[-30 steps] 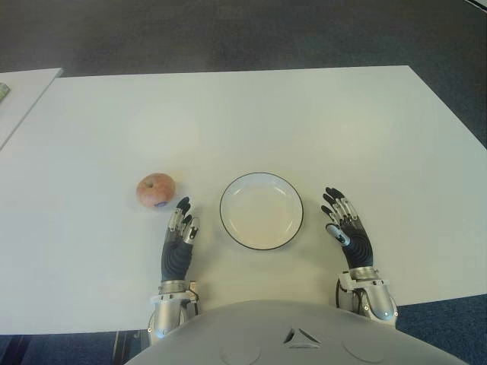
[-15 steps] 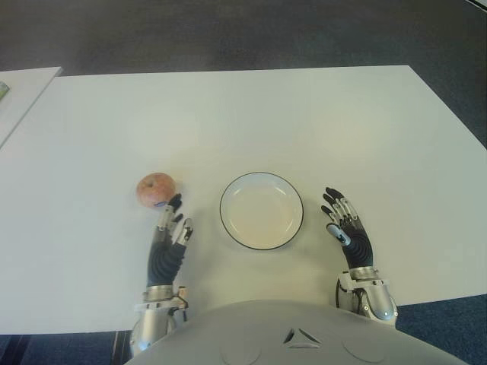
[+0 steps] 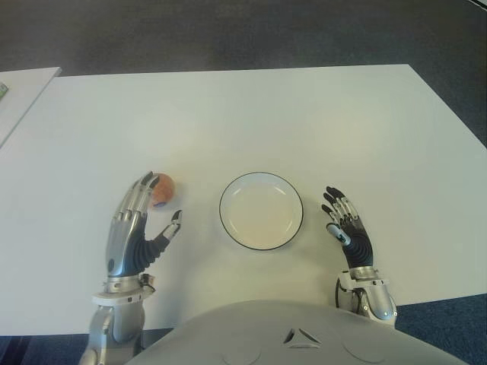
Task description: Put the apples into the plate.
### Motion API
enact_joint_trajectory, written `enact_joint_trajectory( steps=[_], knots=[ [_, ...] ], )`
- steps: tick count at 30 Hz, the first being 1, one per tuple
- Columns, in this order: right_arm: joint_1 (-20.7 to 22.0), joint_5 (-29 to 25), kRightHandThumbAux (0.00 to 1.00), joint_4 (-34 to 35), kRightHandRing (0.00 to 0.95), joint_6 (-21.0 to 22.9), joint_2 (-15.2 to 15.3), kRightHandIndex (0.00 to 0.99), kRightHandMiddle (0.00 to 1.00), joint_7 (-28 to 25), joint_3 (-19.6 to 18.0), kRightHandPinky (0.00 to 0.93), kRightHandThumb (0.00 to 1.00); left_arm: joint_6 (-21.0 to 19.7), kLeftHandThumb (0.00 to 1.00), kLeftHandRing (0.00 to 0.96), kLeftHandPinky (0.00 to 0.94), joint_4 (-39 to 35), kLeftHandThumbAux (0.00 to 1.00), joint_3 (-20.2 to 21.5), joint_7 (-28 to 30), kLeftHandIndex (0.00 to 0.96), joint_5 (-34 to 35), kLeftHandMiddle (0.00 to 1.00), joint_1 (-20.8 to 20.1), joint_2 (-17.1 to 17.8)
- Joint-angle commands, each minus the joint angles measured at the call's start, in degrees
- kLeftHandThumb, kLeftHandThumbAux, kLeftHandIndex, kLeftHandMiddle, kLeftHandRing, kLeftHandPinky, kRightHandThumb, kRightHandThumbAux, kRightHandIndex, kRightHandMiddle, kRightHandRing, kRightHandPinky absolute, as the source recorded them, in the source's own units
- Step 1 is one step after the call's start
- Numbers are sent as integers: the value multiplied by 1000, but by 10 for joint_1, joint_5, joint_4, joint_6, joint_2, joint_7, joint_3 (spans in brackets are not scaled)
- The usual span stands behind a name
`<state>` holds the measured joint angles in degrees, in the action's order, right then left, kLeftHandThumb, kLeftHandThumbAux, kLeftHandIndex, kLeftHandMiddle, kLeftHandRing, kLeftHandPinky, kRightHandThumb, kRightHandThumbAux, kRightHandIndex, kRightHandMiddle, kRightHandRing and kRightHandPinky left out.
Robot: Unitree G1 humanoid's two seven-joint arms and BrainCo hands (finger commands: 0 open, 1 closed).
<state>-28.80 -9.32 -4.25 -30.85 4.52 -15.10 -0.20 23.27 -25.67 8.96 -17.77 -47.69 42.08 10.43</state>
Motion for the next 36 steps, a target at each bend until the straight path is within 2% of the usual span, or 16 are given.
enact_joint_trajectory(
  steps=[1, 5, 10, 13, 20, 25, 36],
  knots=[
    [-13, 2, 510, -81, 46, 59, -4, 91, 87, -3, 6, 62, 162, -45, 259, 20, 20, -104, 354, 60, 42, 104, -188, 49, -31, 74],
    [-11, -1, 508, -84, 41, 61, -3, 87, 84, -6, 5, 54, 162, -64, 287, 17, 6, -108, 330, 70, 87, 134, -188, 59, -49, 100],
    [-8, 0, 515, -93, 41, 54, -6, 83, 80, -7, 5, 58, 161, -81, 329, 9, 0, -75, 303, 95, 147, 189, -160, 69, -97, 163],
    [-5, 0, 514, -97, 39, 53, -8, 84, 78, -6, 5, 53, 163, -85, 344, 3, 0, -69, 293, 102, 173, 201, -146, 66, -112, 188],
    [-1, 0, 515, -102, 41, 57, -9, 79, 80, -4, 2, 60, 167, -86, 330, 0, 0, -29, 276, 106, 235, 144, -125, 34, -165, 264],
    [-1, 1, 515, -103, 44, 59, -10, 78, 83, -3, 2, 58, 170, -72, 308, 0, 0, 61, 269, 71, 232, 113, -139, 15, -219, 317],
    [1, -10, 520, -111, 45, 48, -15, 88, 86, -9, -3, 59, 192, -41, 322, 0, 4, 129, 271, 22, 207, 111, -144, 19, -258, 389]
  ],
)
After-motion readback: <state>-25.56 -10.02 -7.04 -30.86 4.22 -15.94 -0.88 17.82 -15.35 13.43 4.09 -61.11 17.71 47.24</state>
